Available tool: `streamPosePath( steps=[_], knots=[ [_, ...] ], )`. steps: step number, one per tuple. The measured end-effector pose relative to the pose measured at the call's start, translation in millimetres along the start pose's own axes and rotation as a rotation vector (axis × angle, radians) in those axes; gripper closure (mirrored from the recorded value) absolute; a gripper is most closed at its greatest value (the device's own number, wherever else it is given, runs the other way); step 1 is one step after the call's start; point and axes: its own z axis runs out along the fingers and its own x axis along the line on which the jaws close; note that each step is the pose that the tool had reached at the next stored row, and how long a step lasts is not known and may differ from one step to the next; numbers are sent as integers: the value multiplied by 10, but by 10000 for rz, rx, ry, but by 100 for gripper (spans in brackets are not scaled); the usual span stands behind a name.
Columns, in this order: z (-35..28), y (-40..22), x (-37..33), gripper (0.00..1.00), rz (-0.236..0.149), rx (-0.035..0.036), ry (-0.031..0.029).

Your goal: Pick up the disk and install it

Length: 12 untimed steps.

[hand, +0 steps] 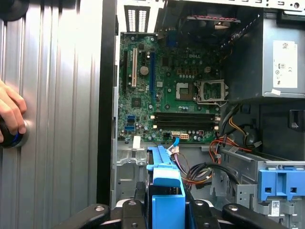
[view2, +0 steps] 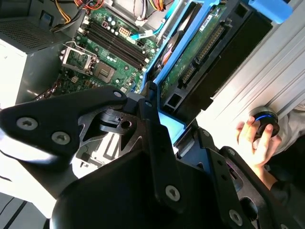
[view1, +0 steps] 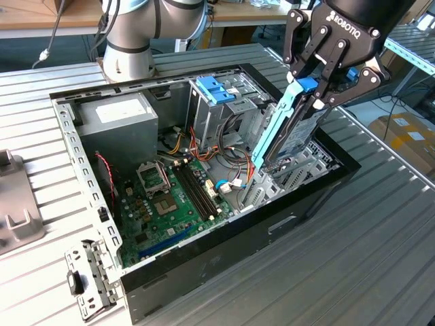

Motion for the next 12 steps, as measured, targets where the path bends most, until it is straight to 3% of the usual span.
streamPosePath(
  steps=[12],
  knots=[
    [51, -88, 6, 63, 0, -6, 0]
  ],
)
